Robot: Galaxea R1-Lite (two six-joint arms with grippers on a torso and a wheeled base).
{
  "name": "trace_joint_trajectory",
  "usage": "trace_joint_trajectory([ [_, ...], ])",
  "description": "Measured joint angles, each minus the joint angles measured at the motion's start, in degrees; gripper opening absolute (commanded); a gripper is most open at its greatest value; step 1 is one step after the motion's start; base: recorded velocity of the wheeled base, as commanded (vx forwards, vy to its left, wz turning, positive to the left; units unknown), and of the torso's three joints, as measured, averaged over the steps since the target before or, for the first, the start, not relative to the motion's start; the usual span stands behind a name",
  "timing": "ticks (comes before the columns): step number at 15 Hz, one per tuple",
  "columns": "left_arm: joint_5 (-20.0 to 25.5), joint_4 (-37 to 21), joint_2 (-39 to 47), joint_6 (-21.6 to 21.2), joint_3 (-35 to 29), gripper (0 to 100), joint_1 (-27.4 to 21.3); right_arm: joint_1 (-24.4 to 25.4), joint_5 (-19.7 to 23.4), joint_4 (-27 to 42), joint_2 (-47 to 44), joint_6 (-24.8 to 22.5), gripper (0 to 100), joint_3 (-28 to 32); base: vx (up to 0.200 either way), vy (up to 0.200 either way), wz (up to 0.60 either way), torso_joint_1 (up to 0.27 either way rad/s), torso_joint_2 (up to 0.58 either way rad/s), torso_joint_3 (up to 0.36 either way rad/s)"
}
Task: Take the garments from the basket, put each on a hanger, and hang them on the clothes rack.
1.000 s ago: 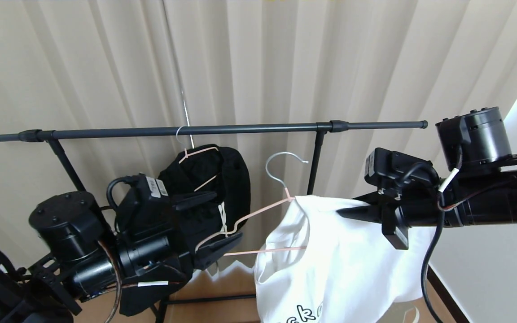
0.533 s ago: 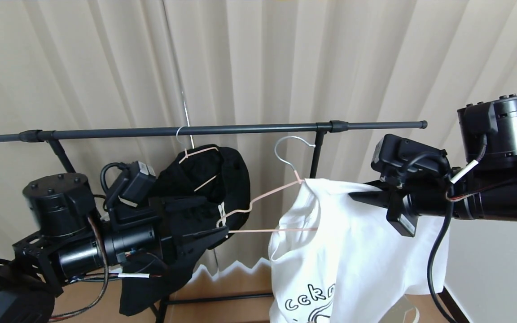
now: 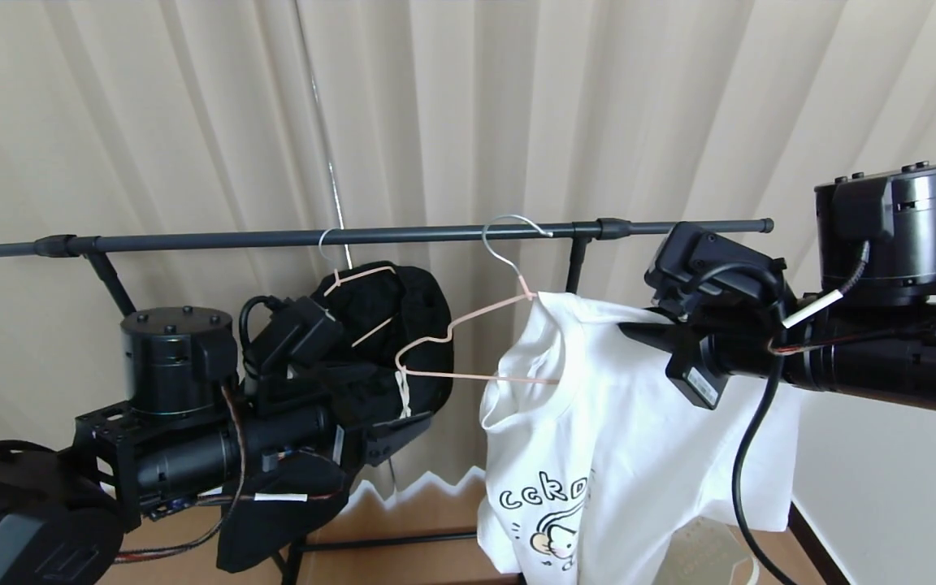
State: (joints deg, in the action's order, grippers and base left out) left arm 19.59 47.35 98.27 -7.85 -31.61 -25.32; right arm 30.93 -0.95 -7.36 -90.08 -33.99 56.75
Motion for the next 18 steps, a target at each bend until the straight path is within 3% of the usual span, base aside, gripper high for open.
trace_joint_trajectory([
  [1, -4.46, -0.46, 0.16, -0.02, -0.02, 100, -1.99, 0.71, -1.32, -0.13, -0.22, 0.38, 0, -0.24, 0.0, 0.0, 0.0, 0.0, 0.0, 0.0],
  [5, -11.69, -0.77, 1.34, -0.06, 0.09, 100, -7.03, 2.63, -2.16, -0.57, -0.63, 4.02, 0, -0.2, 0.0, 0.0, 0.0, 0.0, 0.0, 0.0],
  [8, -19.15, -0.52, 3.66, -0.06, -0.35, 100, -9.9, 3.61, -3.25, -5.06, -1.32, 6.44, 0, -1.12, 0.0, 0.0, 0.0, 0.0, 0.0, 0.0],
  [10, -22.13, -0.39, 5.07, -0.02, -0.79, 100, -11.45, 4.85, -3.95, -7.0, -1.51, 9.14, 0, -2.36, 0.0, 0.0, 0.0, 0.0, 0.0, 0.0],
  [13, -25.33, -0.13, 7.39, 0.39, -1.93, 100, -13.26, 5.4, -3.94, -7.47, -1.51, 9.44, 0, -2.84, 0.0, 0.0, 0.0, 0.0, 0.0, 0.0],
  [18, -34.61, 4.6, 12.53, 3.18, -4.5, 100, -14.92, 6.96, -3.89, -7.47, -1.18, 9.58, 0, -2.97, 0.0, 0.0, 0.0, 0.0, 0.0, 0.0],
])
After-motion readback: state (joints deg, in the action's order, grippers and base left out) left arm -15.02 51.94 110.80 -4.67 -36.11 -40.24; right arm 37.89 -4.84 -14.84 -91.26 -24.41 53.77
